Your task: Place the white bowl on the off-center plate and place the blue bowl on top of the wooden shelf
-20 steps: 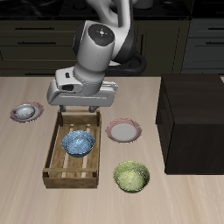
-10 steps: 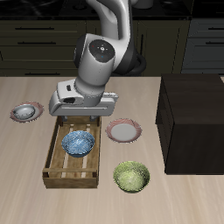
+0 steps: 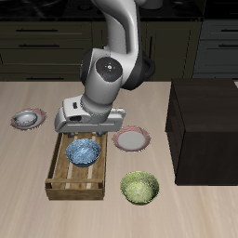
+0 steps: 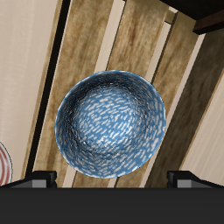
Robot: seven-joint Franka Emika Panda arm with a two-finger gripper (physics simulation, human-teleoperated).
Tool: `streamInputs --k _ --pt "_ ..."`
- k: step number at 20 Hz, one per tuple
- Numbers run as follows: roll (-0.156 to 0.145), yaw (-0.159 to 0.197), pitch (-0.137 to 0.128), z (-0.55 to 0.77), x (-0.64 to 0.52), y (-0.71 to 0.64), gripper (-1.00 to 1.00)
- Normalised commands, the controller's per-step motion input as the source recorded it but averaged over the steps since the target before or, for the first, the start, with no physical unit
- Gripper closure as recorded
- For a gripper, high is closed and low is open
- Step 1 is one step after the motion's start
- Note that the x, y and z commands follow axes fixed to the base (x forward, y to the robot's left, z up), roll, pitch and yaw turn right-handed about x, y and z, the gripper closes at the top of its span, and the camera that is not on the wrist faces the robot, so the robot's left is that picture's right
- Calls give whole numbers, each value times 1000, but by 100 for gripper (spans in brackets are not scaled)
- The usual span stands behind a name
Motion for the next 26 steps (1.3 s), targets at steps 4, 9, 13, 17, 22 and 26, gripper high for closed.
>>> streamInputs --k 4,9,13,17,22,26 --pt "-4 -13 31 -280 -22 -9 -100" --pt "-6 19 32 -314 -55 -55 -100" --pt "13 48 34 -408 -63 126 -100" --pt "94 67 57 -511 -95 364 -100" --pt "73 -3 16 -170 -116 183 100" --pt "64 -6 -8 -1 -184 154 100"
